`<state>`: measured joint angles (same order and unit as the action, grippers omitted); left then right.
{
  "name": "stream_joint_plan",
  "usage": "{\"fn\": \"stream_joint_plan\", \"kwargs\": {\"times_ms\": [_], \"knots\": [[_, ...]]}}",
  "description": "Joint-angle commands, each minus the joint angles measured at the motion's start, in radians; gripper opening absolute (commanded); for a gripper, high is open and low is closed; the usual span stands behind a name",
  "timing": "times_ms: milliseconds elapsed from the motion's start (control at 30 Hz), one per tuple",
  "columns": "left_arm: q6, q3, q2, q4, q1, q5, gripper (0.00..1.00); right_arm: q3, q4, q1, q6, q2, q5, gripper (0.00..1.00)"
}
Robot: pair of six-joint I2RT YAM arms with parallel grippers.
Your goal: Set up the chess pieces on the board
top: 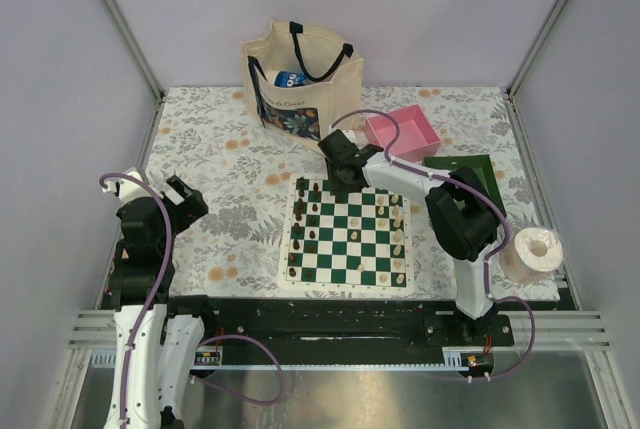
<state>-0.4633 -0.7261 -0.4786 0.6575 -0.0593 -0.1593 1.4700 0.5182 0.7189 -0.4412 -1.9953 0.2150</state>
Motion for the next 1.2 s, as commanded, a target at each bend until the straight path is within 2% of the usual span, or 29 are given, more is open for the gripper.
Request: {"fn": "stream_joint_plan", "kwargs": {"times_ms": [0,467,833,933,1167], "knots": [[0.002,0.008,0.005,-0.041,-0.005,0.018,0.99,0.044,-0.007,-0.003,0.018,-0.007,-0.006,0.42],[0.0,0.008,0.001,-0.041,-0.01,0.021,0.99,0.056,-0.007,-0.006,0.015,-0.046,-0.017,0.4],[0.0,0.008,0.003,-0.041,-0.011,0.021,0.99,0.029,-0.01,-0.003,0.016,0.004,-0.037,0.17],[0.0,0.007,0.003,-0.041,-0.011,0.023,0.99,-0.002,-0.017,-0.003,0.012,0.052,-0.055,0.14],[0.0,0.007,0.008,-0.041,-0.011,0.023,0.99,-0.101,-0.02,0.011,-0.028,0.17,-0.114,0.15]]}}
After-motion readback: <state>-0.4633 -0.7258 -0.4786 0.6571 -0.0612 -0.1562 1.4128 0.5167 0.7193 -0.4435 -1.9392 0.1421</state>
